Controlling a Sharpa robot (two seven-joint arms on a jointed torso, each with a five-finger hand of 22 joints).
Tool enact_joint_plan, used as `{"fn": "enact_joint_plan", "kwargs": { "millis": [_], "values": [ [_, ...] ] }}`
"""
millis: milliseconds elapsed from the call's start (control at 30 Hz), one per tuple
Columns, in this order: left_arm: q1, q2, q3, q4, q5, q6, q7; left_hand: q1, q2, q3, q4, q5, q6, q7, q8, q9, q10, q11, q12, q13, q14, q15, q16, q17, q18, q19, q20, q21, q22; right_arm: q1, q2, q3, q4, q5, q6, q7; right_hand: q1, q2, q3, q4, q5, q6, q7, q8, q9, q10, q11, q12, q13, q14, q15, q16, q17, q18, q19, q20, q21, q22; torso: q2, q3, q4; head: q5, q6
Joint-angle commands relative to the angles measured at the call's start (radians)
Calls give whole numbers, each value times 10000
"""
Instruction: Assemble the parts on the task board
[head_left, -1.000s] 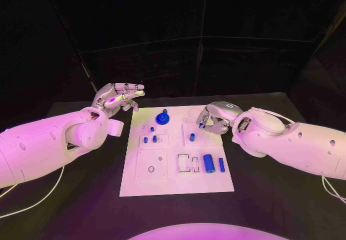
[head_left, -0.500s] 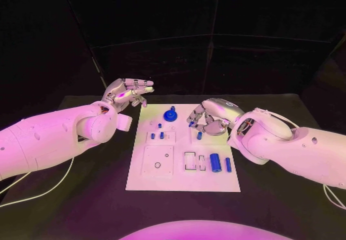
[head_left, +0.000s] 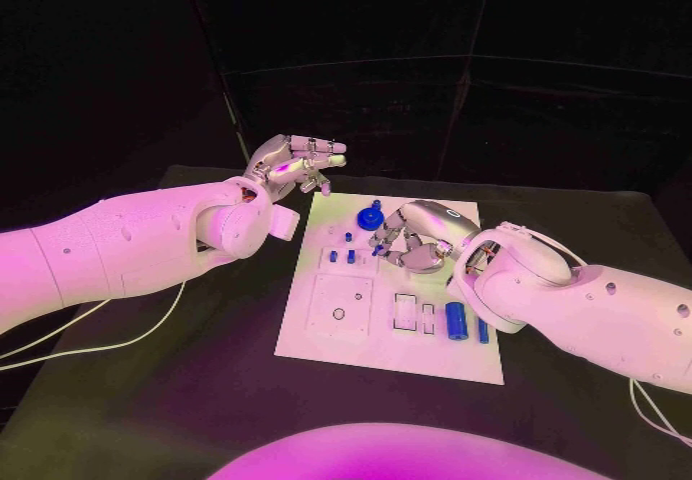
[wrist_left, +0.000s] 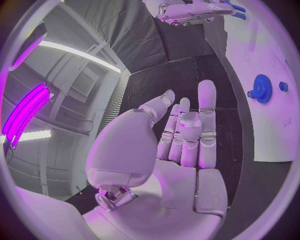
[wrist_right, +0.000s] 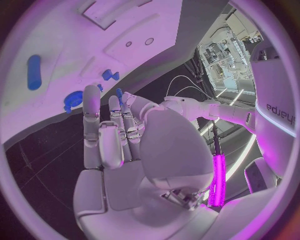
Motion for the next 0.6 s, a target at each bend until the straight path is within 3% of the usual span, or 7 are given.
{"fn": "enact_joint_plan", "kwargs": {
  "millis": [33,300,600],
  "values": [
    [25,28,6,23,12,125,23,70,14,-19,-26,-37,-60,-1,53,6,-81,17,58,17,86,-14,58,5,135,31,26,15,10,-117,225,9,-231,-312,296,300,-80,29,51,-20,49,43,-8,-48,3,58,-22,-18,-11,434,-60,38,14,52,1,-69,27,-9,-3,10,-19,198,-82],
    [50,149,6,12,12,146,21,70,14,-19,-26,-37,-60,-1,53,6,-81,17,58,17,86,-14,58,5,135,31,26,15,10,-409,780,-17,-716,-1109,565,141,-91,37,66,-24,77,27,2,-64,-3,47,-13,-34,-23,429,-55,31,-4,56,-14,-67,18,-35,-13,17,-29,266,-113],
    [54,233,6,-9,12,153,50,64,17,-25,-22,-37,-66,0,60,7,-90,19,70,18,87,-12,64,0,135,34,28,19,12,-523,971,-53,-834,-1389,898,65,-86,46,80,-32,97,26,2,-68,-4,47,-12,-40,-28,432,-54,46,20,53,-11,-66,30,-17,-8,12,-27,300,-148]
  ]
}}
